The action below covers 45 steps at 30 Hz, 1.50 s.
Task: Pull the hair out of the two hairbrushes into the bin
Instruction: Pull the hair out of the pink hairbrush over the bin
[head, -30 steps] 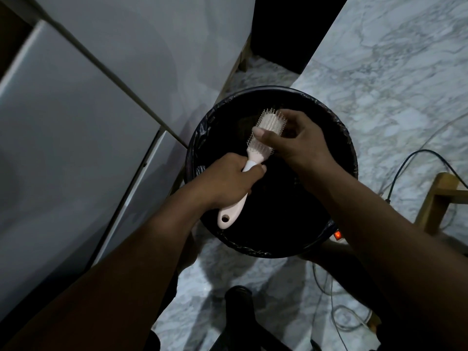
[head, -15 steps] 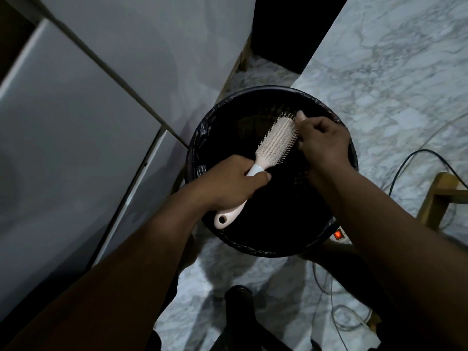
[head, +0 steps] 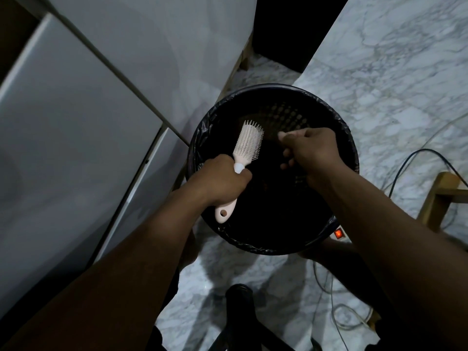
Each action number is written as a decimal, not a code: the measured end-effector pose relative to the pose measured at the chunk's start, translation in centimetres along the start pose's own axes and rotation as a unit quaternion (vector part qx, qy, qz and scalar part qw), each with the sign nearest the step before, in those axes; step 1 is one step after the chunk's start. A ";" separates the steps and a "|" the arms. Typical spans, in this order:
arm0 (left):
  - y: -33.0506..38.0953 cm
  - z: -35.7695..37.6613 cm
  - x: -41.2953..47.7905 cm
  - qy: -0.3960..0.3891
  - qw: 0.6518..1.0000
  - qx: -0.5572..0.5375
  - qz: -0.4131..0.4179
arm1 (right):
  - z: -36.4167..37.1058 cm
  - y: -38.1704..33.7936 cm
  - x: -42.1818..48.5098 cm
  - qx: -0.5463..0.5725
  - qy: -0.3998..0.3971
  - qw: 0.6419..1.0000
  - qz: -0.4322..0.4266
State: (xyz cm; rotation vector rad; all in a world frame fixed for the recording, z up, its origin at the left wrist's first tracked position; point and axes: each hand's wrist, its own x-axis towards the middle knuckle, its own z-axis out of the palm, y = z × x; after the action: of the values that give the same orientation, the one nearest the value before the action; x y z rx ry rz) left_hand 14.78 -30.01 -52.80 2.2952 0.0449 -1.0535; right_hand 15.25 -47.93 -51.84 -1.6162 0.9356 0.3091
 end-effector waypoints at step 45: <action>15.7 -17.6 -39.2 0.441 0.880 0.062 0.164 | -10.9 -25.8 -37.2 -0.282 -0.060 0.851 -0.440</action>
State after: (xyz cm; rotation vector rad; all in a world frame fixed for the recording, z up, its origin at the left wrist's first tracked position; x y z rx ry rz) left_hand 4.17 -25.04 -8.62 2.5838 -0.0503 0.2163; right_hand 6.54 -43.14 -6.34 -2.3513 -0.0909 0.0254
